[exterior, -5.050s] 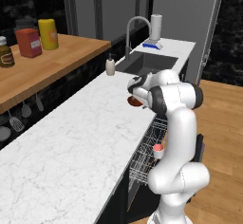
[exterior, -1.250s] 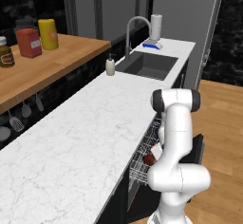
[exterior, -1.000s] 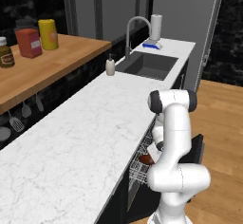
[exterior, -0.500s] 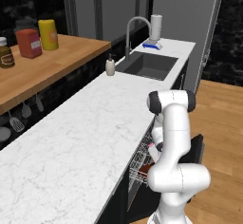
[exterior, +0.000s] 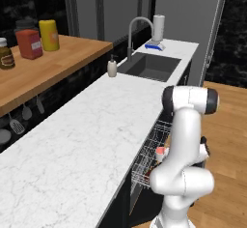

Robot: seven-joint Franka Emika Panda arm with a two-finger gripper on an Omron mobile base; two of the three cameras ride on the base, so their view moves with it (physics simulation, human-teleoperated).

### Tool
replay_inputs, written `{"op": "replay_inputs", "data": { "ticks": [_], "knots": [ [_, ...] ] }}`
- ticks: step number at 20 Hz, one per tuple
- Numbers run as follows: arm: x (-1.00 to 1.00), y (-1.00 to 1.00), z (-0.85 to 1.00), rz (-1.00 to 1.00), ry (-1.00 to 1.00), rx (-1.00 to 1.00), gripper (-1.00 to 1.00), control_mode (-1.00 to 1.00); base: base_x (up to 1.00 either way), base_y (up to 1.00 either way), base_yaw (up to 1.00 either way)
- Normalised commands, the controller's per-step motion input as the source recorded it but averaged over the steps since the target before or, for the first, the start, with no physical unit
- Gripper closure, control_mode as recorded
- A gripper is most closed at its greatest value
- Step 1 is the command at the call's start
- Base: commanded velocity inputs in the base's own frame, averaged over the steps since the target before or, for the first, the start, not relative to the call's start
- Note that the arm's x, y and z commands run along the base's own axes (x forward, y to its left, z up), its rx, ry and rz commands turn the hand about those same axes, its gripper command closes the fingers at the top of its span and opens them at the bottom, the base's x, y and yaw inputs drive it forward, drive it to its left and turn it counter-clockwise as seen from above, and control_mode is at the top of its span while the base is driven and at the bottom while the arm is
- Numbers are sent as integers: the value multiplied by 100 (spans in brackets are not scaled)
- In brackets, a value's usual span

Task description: Pick up the cup and bowl from the counter, place them in the dishwasher, and close the dishwasher door.

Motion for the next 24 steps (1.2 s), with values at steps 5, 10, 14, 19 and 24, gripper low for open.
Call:
{"op": "replay_inputs", "data": {
  "ticks": [5, 10, 14, 19, 24],
  "knots": [
    [-12, -93, 100, 0, -2, 30, -100, -100, 0, 0, 0],
    [0, -100, 100, 0, 3, 30, -100, -100, 0, 0, 0],
    [-2, -100, 47, 0, 5, 20, -100, -100, 0, 0, 0],
    [-31, -100, -31, 0, 6, 21, -100, -100, 0, 0, 0],
    [-39, -100, -84, 0, 3, 23, -100, -100, 0, 0, 0]
  ]
}}
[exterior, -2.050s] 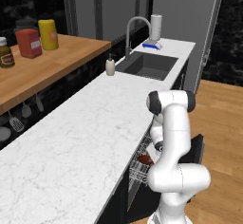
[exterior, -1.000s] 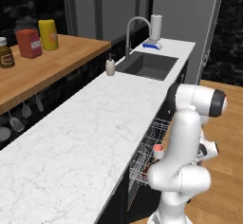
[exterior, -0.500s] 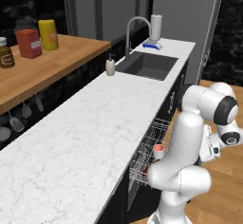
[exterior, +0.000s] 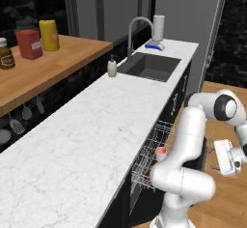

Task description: Pick up the cup and bowl from the counter, place them in the dishwasher, and close the dishwasher door.

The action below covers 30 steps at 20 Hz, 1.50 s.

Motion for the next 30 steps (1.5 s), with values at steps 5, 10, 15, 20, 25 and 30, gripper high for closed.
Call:
{"op": "replay_inputs", "data": {
  "ticks": [5, 10, 15, 20, 25, 30],
  "knots": [
    [-19, -97, -87, -2, 0, 23, -100, -100, 0, 0, 0],
    [0, -56, -92, -5, 0, 22, -100, -100, 0, 0, 0],
    [5, -3, -80, -6, 0, 20, -100, -100, 0, 0, 0],
    [38, 12, -75, -4, 7, 14, -100, -100, 0, 0, 0],
    [57, 16, -61, -4, 9, 12, -100, -100, 0, 0, 0],
    [65, 20, -61, -6, 13, 8, -100, -100, 0, 0, 0]
  ]
}}
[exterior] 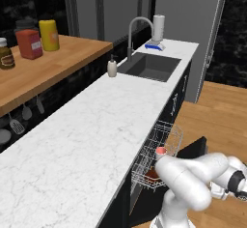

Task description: Pick up the cup and bowl from the counter, place them in the dishwasher, and close the dishwasher door.

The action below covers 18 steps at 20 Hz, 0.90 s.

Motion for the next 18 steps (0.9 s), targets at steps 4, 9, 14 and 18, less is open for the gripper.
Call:
{"op": "replay_inputs", "data": {
  "ticks": [4, 9, 14, 18],
  "knots": [
    [56, 7, -72, -9, 17, 1, -100, -100, 0, 0, 0],
    [40, 0, -67, -11, 16, 0, -100, -100, 0, 0, 0],
    [29, 10, -62, -9, 10, -2, -100, -100, 0, 0, 0],
    [12, 38, -11, 0, -1, 5, -100, -100, 0, 0, 0]
  ]
}}
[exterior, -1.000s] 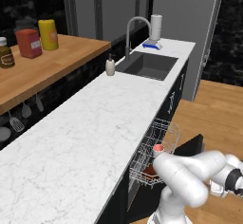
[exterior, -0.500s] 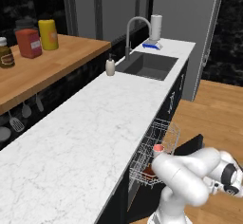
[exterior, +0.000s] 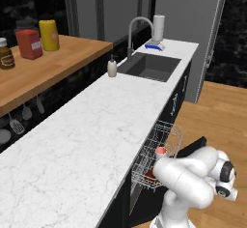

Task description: Pick up the cup and bowl from the counter, place them in the dishwasher, and close the dishwasher door.

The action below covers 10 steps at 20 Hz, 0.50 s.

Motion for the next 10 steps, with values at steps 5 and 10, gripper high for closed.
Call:
{"op": "replay_inputs", "data": {
  "ticks": [5, 10],
  "knots": [
    [0, 52, 38, 5, -15, 26, -100, -100, 0, 0, 0],
    [3, 77, 67, 10, -18, 30, -100, -100, 0, 0, 0]
  ]
}}
